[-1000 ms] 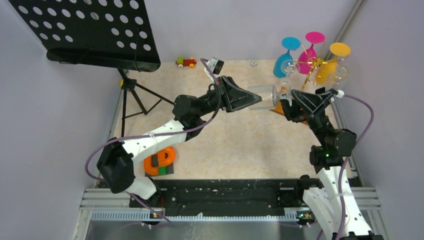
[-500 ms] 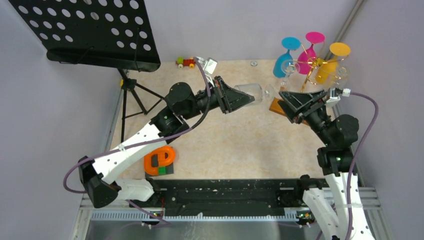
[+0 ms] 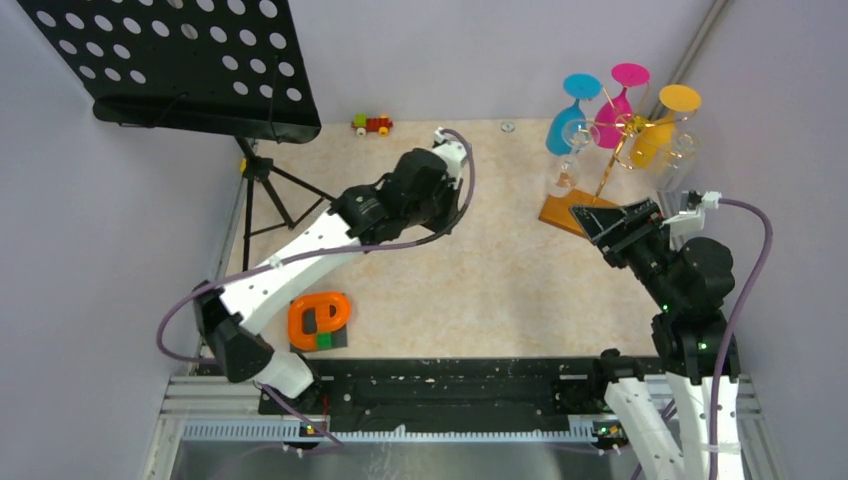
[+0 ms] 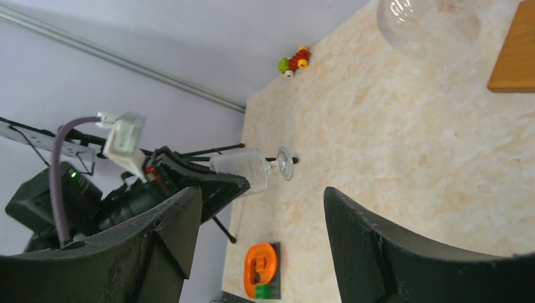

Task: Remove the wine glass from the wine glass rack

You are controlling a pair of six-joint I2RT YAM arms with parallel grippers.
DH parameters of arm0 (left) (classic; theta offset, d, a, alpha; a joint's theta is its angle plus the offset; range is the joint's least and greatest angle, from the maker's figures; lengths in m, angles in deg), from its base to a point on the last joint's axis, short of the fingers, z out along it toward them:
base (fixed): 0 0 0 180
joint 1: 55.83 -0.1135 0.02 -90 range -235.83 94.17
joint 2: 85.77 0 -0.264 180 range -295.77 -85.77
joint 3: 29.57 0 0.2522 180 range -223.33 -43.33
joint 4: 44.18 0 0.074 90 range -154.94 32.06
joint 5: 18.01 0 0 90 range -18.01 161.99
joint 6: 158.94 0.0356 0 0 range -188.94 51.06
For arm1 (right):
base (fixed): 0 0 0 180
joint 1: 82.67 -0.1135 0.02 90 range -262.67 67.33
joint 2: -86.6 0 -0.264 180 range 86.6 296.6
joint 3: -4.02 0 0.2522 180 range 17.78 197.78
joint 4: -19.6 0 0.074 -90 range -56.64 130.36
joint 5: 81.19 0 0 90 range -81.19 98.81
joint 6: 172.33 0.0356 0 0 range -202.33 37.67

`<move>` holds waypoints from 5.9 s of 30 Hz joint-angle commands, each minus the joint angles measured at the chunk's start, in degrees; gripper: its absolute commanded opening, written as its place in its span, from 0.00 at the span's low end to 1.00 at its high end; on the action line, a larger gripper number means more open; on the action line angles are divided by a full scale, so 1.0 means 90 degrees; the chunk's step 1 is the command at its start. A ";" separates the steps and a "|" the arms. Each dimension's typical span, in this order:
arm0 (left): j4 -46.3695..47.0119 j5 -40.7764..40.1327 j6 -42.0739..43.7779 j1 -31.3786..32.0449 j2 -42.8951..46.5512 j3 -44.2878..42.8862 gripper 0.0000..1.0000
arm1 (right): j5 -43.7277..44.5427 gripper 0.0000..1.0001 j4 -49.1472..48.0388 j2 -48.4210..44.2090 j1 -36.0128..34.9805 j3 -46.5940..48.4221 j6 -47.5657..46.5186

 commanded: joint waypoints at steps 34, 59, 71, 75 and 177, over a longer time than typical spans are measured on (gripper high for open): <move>-0.1087 0.0746 0.0973 -0.2912 -0.4404 -0.3426 0.00 | 0.0900 0.70 0.0066 0.0384 -0.0045 0.0423 -0.0319; -0.0926 0.0262 0.1160 -0.2912 -0.4464 -0.3394 0.48 | 0.0891 0.69 0.0324 0.0507 -0.0044 0.0621 -0.0352; -0.0440 0.0802 0.1020 -0.2751 -0.2866 -0.2606 0.97 | 0.0769 0.76 0.0432 0.1021 -0.0042 0.1065 -0.0503; -0.0276 0.1196 0.1048 -0.2576 -0.2520 -0.2533 0.97 | 0.0900 0.63 0.0179 0.1147 -0.0045 0.1087 -0.0246; 0.1480 0.1789 0.0006 -0.0763 0.0741 0.0791 0.93 | 0.0868 0.00 -0.3460 0.3933 0.0720 0.1226 0.0909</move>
